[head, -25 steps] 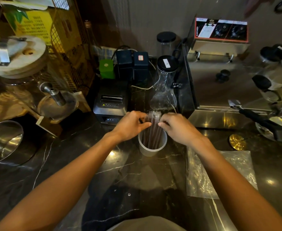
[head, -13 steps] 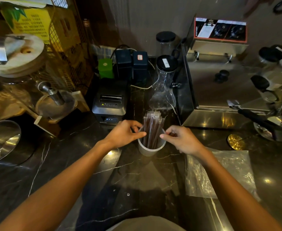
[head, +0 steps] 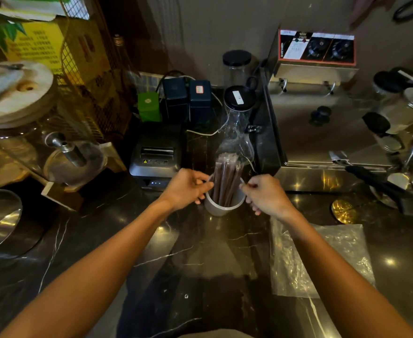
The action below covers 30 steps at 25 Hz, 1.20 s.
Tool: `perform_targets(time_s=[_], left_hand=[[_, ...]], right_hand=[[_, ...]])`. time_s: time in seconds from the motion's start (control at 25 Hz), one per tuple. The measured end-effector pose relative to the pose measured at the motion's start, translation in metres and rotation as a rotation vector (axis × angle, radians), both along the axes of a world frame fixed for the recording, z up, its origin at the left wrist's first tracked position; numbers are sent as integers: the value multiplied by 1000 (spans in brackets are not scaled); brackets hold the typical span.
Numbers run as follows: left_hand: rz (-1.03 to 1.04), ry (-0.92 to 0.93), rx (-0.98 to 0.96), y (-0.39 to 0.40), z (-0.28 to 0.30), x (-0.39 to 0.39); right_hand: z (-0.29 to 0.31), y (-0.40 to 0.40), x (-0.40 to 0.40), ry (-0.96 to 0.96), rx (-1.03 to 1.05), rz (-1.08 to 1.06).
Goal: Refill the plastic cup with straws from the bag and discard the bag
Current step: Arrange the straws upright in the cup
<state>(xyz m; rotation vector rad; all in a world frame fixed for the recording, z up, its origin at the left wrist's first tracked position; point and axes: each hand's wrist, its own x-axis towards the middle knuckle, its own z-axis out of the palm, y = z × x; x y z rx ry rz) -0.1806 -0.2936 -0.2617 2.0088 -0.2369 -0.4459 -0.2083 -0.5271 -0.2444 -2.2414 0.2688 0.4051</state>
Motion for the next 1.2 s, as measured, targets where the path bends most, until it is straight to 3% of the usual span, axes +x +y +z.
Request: perform_targets(time_s=[0.56,0.76,0.96,1.2], left_hand=[[184,-9,-2,-16,-19,46],[198,27,-8,-15,-8,31],[483,-55,-86,-34,-14,-21],[13,479,-15,-120,-44,-100]], right_hand=[[-3,3,52,-20,38,-145],[8,4,33,-43,53,-146],[9,-15,-39,-201,-68,-219],[-52,-52,-155,74,-347,-191]])
